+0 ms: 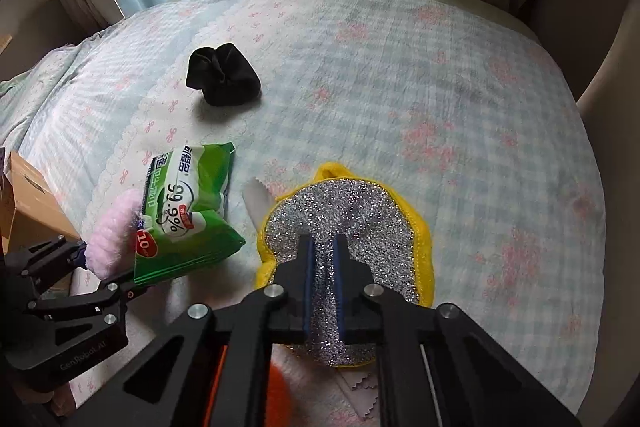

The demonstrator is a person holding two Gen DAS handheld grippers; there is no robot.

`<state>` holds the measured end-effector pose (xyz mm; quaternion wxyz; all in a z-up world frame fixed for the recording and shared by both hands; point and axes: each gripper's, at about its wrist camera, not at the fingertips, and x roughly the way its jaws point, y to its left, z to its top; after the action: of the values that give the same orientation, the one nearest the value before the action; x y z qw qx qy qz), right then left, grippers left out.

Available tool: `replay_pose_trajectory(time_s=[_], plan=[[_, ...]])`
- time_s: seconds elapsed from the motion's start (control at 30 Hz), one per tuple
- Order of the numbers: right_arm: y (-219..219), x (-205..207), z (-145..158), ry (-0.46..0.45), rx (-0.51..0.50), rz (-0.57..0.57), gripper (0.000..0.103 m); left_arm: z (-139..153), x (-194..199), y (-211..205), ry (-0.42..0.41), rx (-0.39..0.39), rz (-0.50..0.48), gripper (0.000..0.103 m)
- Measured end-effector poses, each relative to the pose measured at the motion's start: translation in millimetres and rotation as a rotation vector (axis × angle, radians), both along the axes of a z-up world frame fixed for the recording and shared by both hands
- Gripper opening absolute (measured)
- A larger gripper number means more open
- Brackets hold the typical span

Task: Organize soft objects
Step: 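Grasp the pink fuzzy hair tie with the left tool while the right tool grasps the glitter sponge, then carry the hair tie and sponge into the box and open both tools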

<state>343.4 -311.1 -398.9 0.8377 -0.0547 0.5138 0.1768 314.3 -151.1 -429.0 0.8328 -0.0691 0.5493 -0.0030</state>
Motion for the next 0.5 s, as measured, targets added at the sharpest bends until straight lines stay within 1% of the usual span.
replay_pose_trajectory(time_s=[0.03,0.2,0.27,0.37,0.5], plan=[[-1.2,0.6,0.3,0.005,0.014,-0.005,0.003,1.6,-0.1,-0.4,-0.003,0.000,-0.001,0.041],[1.2,-5.7,2.4,-0.006,0.007,-0.004,0.003,9.2,-2.0,1.8,-0.014,-0.003,0.003,0.041],[0.7,-8.4,3.9,-0.009,0.019,-0.002,0.003,11.5,-3.0,3.4,-0.019,-0.004,0.005,0.041],[1.7,-15.8,8.8,-0.035,-0.003,0.006,0.003,14.9,-4.1,4.8,-0.023,-0.004,0.006,0.041],[-1.0,-21.1,18.3,-0.051,0.007,0.009,0.003,22.9,-7.0,5.7,-0.032,-0.004,0.010,0.041]])
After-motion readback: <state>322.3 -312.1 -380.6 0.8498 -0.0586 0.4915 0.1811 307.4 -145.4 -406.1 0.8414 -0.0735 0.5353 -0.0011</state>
